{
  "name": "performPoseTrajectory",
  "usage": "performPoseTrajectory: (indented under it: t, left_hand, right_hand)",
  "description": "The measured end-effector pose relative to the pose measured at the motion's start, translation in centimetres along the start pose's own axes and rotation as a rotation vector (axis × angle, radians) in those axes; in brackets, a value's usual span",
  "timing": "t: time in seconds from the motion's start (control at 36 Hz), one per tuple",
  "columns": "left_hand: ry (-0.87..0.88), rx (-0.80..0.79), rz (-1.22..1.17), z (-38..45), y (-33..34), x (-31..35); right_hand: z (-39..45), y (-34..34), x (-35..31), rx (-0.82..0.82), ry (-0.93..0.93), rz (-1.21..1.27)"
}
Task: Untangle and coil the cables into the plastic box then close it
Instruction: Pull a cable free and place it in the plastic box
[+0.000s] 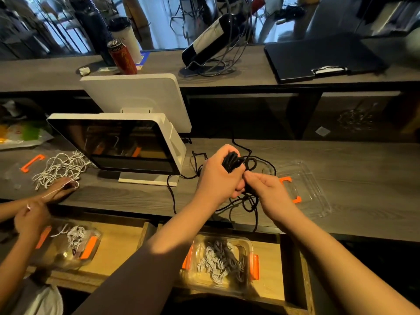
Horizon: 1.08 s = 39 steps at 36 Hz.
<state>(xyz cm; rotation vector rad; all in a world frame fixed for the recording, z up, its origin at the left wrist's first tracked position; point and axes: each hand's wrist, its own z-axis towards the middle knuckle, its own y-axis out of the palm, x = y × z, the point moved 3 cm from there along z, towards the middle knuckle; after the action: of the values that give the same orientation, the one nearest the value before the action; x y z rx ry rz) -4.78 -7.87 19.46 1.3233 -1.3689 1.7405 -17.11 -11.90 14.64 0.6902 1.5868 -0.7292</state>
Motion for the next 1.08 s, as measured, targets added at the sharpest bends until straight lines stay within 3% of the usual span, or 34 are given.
performPoseTrajectory:
  t: [0.08,0.17,0.28,0.42,0.72,0.89,1.0,1.08]
  left_hand:
    - [0.039,0.015,0.362,0.0,0.1,-0.5]
    - [0.073,-0.007,0.564,0.1,0.6,-1.1]
    - [0.125,-0.042,0.666,-0.1,1.2,-1.0]
    - [0.164,-0.128,0.697,0.2,0.5,-0.7]
    - [0.156,-0.262,0.538,1.0,-1.9,0.4]
    - [0.161,-0.307,0.468,0.7,-1.9,0.0]
    - [0.145,-0.299,0.344,0.5,-1.8,-0.3]
    - [0.134,-0.285,0.237,0.5,-1.8,-0.5]
  right_hand:
    - [0.0,-0.6,0.2,0.029,0.115,-0.211]
    - [-0.1,-0.5,-0.3,0.125,0.112,-0.586]
    - [0.3,-0.1,-0.5,0.153,-0.048,-1.006]
    - [0.6,-0.9,-0.6,0.161,-0.194,-1.167]
    - [0.2,-1.0,-1.3,0.116,-0.388,-1.261]
    - [0.5,-0.7,-3.3,-0.046,-0.263,-1.308]
    - [1.8,-1.4,-2.2,-0.229,-0.236,-1.012]
    - [2.6,-2.2,-1.8,-0.407,-0.095,-0.692]
